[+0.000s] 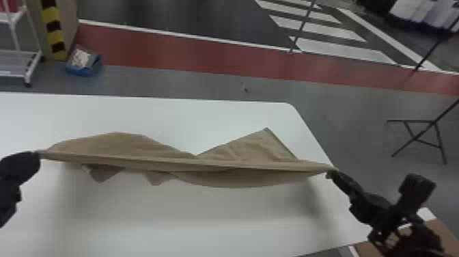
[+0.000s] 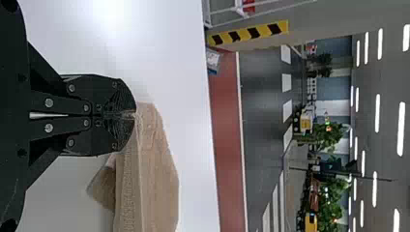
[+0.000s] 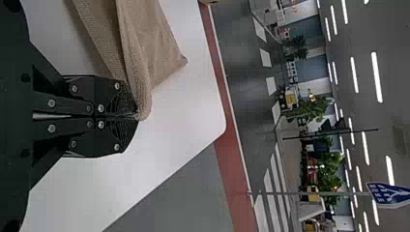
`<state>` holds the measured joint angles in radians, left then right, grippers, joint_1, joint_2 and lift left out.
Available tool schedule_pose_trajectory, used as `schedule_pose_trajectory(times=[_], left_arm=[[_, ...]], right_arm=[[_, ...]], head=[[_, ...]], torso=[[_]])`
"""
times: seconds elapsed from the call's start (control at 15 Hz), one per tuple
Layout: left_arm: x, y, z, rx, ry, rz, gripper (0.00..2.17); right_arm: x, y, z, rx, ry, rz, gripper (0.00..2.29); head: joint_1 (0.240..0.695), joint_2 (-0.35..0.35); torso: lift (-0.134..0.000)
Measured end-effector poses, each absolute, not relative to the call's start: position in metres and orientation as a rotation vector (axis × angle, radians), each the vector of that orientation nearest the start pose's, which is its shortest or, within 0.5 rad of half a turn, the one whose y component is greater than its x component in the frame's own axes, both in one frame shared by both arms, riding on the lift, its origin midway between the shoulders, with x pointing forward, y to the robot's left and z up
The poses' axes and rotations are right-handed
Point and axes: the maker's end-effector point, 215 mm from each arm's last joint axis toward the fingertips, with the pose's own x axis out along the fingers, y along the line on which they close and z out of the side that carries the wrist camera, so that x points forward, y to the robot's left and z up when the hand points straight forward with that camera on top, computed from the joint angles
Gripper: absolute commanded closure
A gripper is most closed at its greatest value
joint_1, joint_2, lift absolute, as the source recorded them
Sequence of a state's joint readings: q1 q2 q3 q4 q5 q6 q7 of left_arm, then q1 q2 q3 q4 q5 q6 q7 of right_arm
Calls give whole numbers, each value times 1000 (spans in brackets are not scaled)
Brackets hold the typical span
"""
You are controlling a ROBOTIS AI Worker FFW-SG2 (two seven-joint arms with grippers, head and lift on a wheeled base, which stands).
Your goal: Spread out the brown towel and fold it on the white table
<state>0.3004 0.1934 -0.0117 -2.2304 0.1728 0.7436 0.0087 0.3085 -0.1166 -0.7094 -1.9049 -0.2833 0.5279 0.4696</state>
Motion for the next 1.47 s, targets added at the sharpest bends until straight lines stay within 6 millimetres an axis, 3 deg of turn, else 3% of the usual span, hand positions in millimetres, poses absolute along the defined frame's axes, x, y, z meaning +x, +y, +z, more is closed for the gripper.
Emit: schedule_pose_trajectory(times=[0.2,0.33,0.47,0.53,0.6,0.73,0.87,0.93,1.0,1.13,1.33,1.47], left_arm=[[470,253,-322,30,368,-68,1656],[464,264,-306,17,358,-61,1652],[467,272,-298,11,348,-53,1652],[477,274,-299,8,345,-52,1652],[491,274,-300,3,338,-55,1652],[540,278,-291,-1,292,-57,1652],[594,290,-278,4,261,-47,1652],[623,297,-264,23,229,-35,1652],[648,302,-247,41,191,-27,1652],[688,306,-201,60,100,-22,1652],[714,295,-142,64,-7,-45,1649],[707,276,-135,51,-24,-101,1649]], right_arm=[[423,-541,-352,157,296,-163,1595],[423,-549,-330,153,274,-172,1595],[440,-542,-319,162,288,-154,1595],[461,-528,-319,151,305,-132,1595],[482,-512,-317,139,309,-109,1595],[534,-480,-306,131,297,-61,1595],[587,-463,-291,130,281,-41,1595],[615,-456,-276,129,255,-35,1595],[638,-451,-259,130,221,-29,1595],[678,-450,-219,121,141,-39,1595],[702,-467,-162,98,7,-90,1595],[696,-477,-158,94,-3,-83,1595]], head=[[695,-349],[695,-348],[695,-333],[695,-315],[695,-289],[692,-217],[636,-171],[609,-155],[542,-127],[473,-113],[371,-127],[356,-146]], torso=[[-124],[-124],[-124],[-124],[-124],[-124],[-124],[-124],[-124],[-124],[-124],[-124]])
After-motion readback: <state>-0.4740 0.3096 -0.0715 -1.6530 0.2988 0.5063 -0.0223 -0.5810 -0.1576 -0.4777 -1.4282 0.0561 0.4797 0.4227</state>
